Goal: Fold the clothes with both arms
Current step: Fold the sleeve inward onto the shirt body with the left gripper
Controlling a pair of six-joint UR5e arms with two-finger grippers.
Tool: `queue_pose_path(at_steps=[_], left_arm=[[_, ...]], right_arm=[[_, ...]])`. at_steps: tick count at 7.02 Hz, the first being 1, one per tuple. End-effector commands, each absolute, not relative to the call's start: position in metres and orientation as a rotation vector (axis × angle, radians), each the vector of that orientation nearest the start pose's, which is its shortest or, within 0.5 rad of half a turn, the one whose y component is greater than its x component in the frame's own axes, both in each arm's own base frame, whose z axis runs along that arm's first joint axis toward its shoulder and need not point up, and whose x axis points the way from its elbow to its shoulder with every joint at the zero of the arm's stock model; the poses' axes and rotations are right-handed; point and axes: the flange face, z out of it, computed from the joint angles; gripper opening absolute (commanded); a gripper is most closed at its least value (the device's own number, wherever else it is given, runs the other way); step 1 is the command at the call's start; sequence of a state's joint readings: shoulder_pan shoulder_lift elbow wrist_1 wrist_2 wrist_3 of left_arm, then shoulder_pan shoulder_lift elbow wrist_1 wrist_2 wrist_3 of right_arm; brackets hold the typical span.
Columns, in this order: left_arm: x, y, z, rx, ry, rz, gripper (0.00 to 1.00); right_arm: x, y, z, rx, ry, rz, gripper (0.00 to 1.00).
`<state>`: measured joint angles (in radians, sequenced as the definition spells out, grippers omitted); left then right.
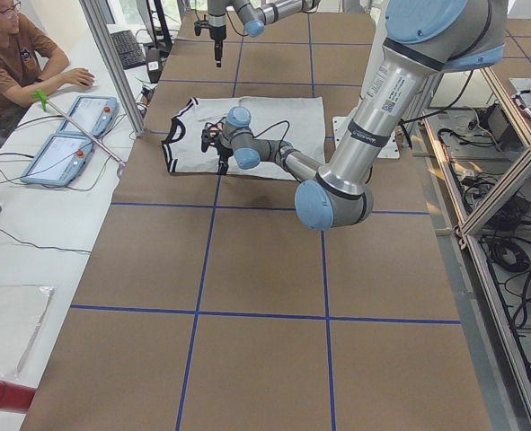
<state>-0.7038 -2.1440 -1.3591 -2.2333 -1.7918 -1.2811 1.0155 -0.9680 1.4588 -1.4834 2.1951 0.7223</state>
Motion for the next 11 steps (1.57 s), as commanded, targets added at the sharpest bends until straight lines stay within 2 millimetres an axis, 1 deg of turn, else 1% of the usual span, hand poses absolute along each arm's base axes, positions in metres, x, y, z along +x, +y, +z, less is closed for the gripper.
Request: queue_pose_path(at_steps=[1,2,4,5,7,9,11], left_arm=[[0.49,-0.556,0.321,0.314,1.03,-0.261,0.99],[0.495,-0.546,0.31,0.296,1.057,-0.275,0.99],[0.518,-0.525,0.309,0.273,1.065,-0.242,0.99],[0.521,-0.522,0.31,0.268,1.063,-0.237,0.99],[0.522,-0.522,0.316,0.265,1.053,-0.236,0.99],[0.525,-0.525,0.33,0.262,1.029,-0.235,0.99],[0.521,-0.529,0.33,0.267,1.026,-0.242,0.99]], right_arm=[[-0.313,-0.647,0.341,0.087,-0.819,-0.023,1.0],[-0.313,-0.647,0.34,0.089,-0.819,-0.023,1.0],[-0.313,-0.647,0.342,0.087,-0.817,-0.022,1.0],[-0.313,-0.646,0.341,0.089,-0.818,-0.024,1.0],[-0.313,-0.647,0.342,0.087,-0.817,-0.023,1.0],[-0.313,-0.647,0.342,0.087,-0.817,-0.023,1.0],[-0.313,-0.647,0.342,0.087,-0.817,-0.023,1.0]])
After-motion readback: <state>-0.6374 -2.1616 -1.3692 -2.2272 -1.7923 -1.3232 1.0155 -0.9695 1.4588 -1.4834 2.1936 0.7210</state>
